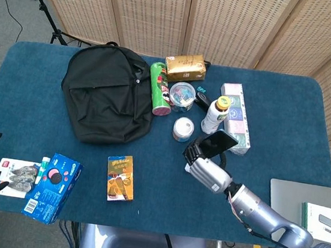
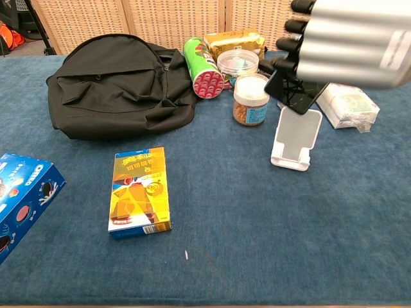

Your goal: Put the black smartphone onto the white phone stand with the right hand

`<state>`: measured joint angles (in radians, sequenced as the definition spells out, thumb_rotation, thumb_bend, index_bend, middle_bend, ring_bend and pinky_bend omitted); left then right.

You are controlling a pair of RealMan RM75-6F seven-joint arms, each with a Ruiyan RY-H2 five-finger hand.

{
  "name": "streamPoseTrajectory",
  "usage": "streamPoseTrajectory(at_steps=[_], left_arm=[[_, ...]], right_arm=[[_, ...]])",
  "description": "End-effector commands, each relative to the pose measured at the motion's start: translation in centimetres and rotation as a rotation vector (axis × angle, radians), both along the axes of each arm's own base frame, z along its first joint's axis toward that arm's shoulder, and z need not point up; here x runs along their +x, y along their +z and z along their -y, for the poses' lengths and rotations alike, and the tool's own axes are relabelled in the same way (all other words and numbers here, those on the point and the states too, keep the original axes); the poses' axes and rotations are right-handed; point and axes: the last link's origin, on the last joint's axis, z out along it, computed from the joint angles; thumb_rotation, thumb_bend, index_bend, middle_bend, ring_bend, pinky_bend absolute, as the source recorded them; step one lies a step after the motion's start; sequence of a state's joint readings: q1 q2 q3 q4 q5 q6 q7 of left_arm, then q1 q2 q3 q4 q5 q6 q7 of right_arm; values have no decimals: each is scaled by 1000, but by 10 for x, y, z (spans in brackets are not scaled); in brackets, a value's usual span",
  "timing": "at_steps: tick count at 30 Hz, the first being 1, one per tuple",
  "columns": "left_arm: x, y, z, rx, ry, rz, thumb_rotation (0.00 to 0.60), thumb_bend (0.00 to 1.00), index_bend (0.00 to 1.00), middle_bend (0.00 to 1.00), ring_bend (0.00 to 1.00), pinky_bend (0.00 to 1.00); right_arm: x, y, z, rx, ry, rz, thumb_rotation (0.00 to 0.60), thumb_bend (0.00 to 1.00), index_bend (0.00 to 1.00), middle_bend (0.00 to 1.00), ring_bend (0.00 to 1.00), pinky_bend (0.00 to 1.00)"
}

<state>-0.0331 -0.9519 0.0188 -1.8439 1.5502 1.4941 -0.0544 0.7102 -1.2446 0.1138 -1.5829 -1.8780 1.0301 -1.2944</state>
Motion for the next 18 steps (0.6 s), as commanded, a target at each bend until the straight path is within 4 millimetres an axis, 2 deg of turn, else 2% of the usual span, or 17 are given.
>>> streamPoseTrajectory(at_steps=[1,14,18], left_arm=[[0,0,0,-1,0,0,600,0,0,0,0,0],[0,-2,-2,5,9,-11,600,0,0,0,0,0],[-1,-2,-1,8,8,-6,600,0,0,0,0,0]], right_arm=[[4,-11,-7,22,-4,-23,600,361,590,517,404,344],[3,-21,-2,-48,10,-160,600,363,590,507,404,344],[0,-30,-6,-71,51,-230,600,363,590,501,404,344]])
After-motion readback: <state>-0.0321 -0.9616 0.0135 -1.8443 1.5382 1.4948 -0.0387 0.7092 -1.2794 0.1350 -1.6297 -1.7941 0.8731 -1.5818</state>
